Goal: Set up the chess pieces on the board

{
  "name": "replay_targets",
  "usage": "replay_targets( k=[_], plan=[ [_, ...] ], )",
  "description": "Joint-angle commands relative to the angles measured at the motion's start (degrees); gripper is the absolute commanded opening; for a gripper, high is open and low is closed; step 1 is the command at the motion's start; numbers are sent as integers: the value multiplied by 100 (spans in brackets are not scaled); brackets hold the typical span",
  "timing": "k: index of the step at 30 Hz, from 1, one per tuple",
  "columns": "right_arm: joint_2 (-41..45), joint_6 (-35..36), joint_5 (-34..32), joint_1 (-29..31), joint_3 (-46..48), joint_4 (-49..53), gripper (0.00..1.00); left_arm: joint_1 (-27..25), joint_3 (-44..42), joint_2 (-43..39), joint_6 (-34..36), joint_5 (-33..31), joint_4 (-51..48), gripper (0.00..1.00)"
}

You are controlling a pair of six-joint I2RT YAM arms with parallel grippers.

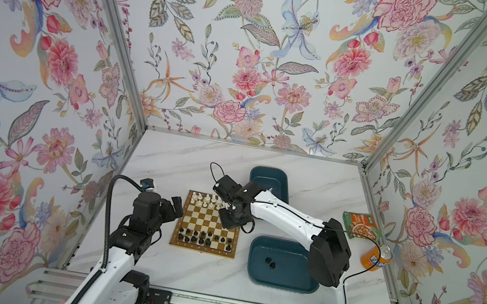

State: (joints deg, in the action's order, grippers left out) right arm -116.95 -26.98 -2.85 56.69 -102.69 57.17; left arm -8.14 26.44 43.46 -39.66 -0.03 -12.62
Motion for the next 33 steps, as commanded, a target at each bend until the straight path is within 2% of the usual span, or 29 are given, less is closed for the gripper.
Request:
replay_targets(
  k=[1, 6, 11, 19, 33],
  plan=[
    [434, -9, -262, -90, 363, -71, 25, 64, 223, 373, 36, 126, 268, 99],
    [558, 40, 125, -203, 695, -592, 18, 53, 687, 750, 271, -27, 171, 99],
    [-62, 311, 465, -147, 46, -656, 14, 58, 998, 777, 449, -153, -127, 99],
    [-820, 437, 775, -18, -567, -715, 13, 66, 859, 503, 371, -177, -443, 99],
    [-1296, 406, 1099, 86, -849, -707, 13, 86, 969, 844, 602, -94, -381, 99]
  ],
)
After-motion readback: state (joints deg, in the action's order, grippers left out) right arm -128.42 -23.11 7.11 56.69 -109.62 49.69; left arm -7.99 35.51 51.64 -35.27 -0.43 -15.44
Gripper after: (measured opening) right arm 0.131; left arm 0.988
